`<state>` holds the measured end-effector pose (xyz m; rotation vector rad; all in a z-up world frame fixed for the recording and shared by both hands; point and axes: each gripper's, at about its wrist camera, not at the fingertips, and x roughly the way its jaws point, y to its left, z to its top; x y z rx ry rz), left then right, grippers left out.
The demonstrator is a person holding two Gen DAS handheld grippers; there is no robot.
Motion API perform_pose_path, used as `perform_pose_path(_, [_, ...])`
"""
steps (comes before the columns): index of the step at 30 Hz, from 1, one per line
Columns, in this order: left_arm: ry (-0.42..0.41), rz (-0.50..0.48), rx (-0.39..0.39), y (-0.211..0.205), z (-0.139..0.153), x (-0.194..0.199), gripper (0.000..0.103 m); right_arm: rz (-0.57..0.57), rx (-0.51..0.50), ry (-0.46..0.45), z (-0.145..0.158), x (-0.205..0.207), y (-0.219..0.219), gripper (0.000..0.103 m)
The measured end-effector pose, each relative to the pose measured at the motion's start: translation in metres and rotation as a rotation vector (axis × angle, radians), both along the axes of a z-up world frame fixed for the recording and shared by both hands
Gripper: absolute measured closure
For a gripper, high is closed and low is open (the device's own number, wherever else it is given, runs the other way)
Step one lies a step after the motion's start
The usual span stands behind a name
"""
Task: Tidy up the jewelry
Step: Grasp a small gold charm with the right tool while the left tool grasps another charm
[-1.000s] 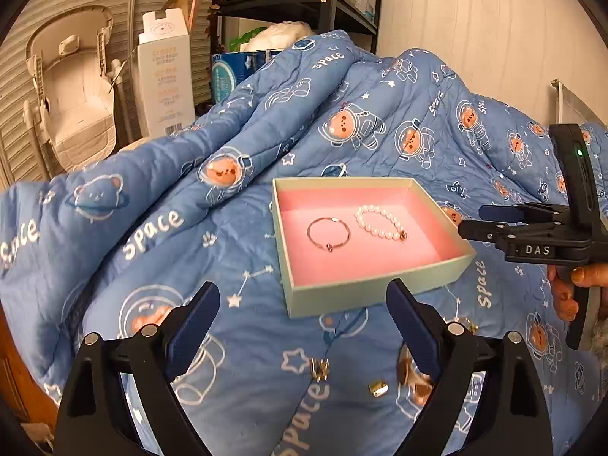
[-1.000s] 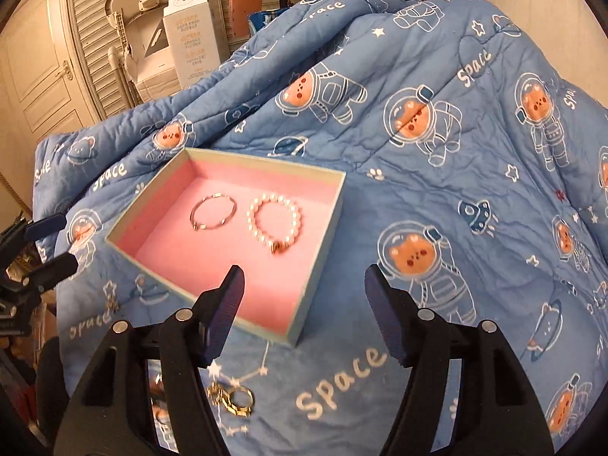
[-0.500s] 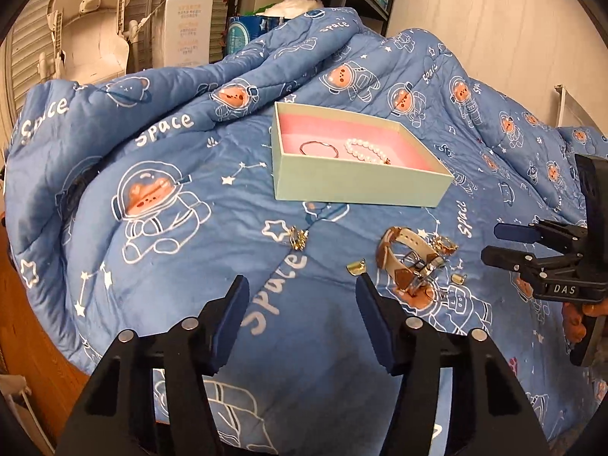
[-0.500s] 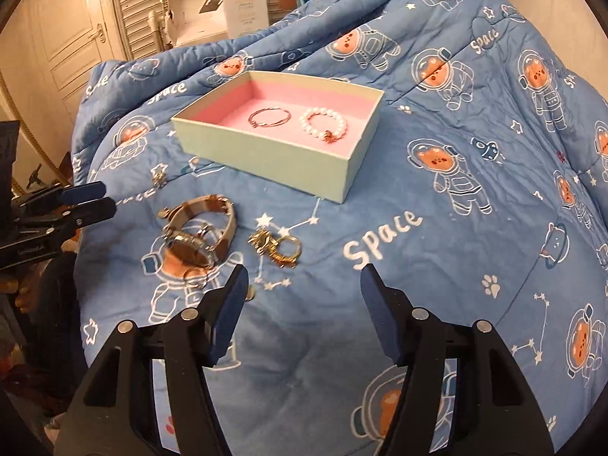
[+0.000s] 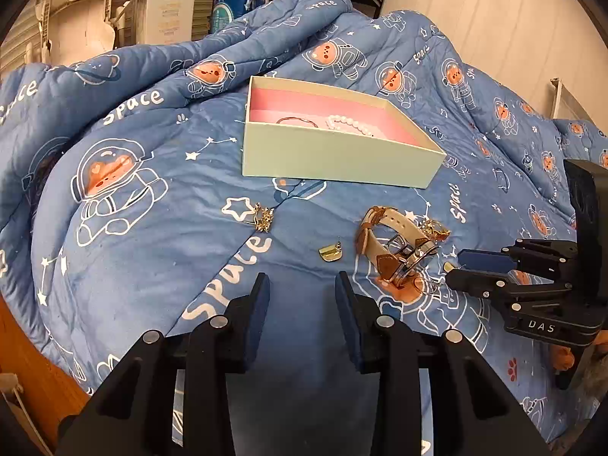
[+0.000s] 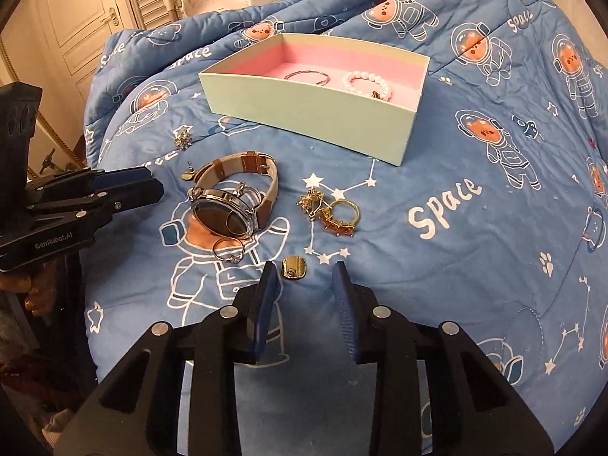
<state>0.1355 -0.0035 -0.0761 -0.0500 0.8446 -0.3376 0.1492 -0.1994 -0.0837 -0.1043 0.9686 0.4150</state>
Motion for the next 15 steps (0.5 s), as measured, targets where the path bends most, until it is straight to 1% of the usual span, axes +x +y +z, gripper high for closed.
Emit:
perform_pose_path(7, [-0.005, -0.057, 0.043, -0.02, -0.006, 0.012, 0.068, -0.004, -0.016, -0.011, -0.001, 0.002, 0.004, 0.079])
perform_pose_path(11, [-0.013, -0.065, 0.057, -0.026, -0.009, 0.019, 0.068, -0.019, -0.006, -0.012, -0.002, 0.004, 0.002, 0.084])
perform_pose_path(13, [-0.018, -0.067, 0.06, -0.027, -0.009, 0.021, 0.072, -0.021, -0.002, -0.012, -0.002, 0.004, 0.002, 0.084])
perform_pose_path(15, [-0.021, -0.068, 0.061, -0.028, -0.009, 0.023, 0.081, -0.02, -0.001, -0.015, -0.002, 0.003, 0.002, 0.085])
